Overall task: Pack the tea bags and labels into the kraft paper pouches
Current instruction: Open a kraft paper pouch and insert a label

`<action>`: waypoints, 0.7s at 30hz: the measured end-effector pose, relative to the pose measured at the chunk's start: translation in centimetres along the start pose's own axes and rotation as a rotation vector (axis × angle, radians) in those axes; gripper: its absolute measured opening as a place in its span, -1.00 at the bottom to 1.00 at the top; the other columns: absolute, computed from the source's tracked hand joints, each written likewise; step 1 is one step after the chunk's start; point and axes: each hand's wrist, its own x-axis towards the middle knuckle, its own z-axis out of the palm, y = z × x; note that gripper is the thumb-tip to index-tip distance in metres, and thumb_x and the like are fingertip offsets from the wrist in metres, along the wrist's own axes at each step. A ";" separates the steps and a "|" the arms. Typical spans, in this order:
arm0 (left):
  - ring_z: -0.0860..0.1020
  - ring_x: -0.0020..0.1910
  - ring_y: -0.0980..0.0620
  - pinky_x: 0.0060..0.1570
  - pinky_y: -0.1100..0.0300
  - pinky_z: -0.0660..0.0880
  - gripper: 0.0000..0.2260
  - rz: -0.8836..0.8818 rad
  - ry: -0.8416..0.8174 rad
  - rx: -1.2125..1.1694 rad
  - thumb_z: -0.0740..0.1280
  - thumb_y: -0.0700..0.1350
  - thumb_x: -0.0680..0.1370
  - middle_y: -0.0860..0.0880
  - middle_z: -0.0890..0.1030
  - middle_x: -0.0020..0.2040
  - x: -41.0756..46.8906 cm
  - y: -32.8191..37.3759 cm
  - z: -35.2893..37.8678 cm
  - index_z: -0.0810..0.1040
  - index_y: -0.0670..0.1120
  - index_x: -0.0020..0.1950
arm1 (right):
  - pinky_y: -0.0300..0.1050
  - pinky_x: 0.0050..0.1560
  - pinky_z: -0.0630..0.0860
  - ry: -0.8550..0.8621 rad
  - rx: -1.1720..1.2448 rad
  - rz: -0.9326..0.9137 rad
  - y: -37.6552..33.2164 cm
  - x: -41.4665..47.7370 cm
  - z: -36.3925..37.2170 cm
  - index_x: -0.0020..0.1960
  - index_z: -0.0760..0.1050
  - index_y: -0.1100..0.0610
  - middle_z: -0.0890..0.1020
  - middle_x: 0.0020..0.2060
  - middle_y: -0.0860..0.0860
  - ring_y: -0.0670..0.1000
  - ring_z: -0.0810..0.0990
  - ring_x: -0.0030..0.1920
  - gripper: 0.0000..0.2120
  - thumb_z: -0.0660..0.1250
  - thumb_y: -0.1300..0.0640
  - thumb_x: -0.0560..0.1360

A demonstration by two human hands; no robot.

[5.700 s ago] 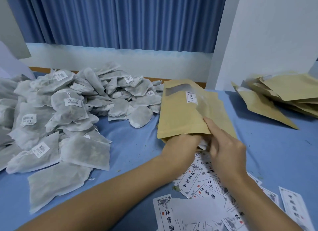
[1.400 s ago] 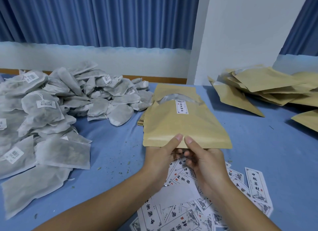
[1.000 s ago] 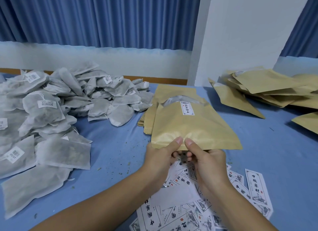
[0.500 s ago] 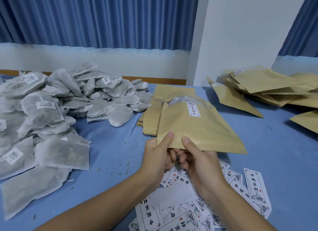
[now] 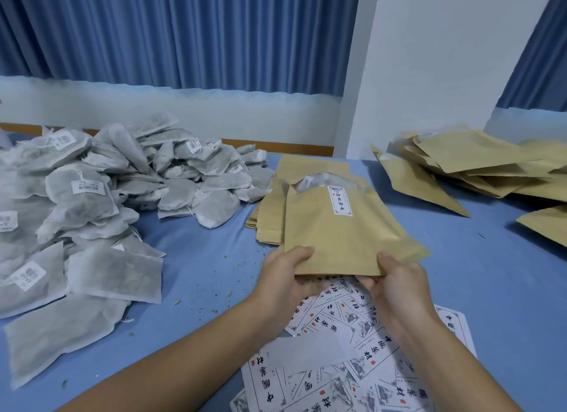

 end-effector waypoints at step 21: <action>0.53 -0.08 0.01 -0.03 0.24 0.46 -0.89 0.097 -0.131 0.256 0.26 -0.12 0.67 -0.12 0.51 -0.06 15.5 6.5 21.3 0.47 -0.07 0.19 | -0.11 0.21 0.56 0.004 0.365 -0.121 -17.0 15.4 -0.8 0.41 0.42 0.20 0.61 0.25 0.15 0.09 0.64 0.18 -0.66 0.22 0.10 0.68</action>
